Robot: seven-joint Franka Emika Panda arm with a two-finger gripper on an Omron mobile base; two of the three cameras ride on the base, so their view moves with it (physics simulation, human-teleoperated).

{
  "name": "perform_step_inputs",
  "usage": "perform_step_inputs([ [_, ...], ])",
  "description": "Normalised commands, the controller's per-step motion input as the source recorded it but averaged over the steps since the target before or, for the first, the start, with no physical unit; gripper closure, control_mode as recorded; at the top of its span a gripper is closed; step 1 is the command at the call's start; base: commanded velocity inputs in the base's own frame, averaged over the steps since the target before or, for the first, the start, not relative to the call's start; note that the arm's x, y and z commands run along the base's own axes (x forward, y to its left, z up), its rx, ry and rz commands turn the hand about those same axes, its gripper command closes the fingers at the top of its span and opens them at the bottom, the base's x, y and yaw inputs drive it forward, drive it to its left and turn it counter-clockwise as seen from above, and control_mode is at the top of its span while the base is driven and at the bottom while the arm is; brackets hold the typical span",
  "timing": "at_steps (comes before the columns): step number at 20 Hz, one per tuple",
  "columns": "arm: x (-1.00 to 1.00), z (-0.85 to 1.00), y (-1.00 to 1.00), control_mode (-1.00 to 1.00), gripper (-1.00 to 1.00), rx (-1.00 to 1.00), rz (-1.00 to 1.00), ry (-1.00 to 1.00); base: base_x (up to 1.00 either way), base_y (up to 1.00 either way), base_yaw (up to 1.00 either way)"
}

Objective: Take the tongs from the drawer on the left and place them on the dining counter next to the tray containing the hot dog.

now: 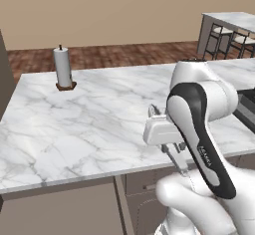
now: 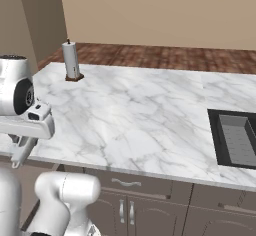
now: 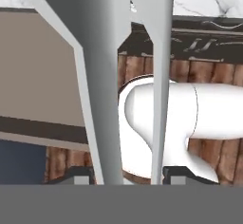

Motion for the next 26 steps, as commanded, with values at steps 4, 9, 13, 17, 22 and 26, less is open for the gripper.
perform_step_inputs([
  [4,0.29,0.32,-0.08,-1.0,1.0,-0.09,-0.26,0.0,0.0,0.0,0.0],
  [9,0.09,0.38,-0.35,-1.0,1.0,-0.1,-0.07,-0.07,0.0,0.0,0.0],
  [13,0.0,0.22,-0.71,-1.0,1.0,-0.09,0.05,-0.15,0.0,0.0,0.0],
  [17,0.0,0.15,-0.95,-1.0,1.0,-0.04,0.21,-0.14,0.0,0.0,0.0],
  [22,0.0,0.23,-0.87,-1.0,1.0,0.0,0.19,-0.05,0.0,0.0,0.0],
  [26,0.08,0.2,-0.56,-1.0,1.0,0.0,0.16,-0.01,0.0,0.0,0.0],
])
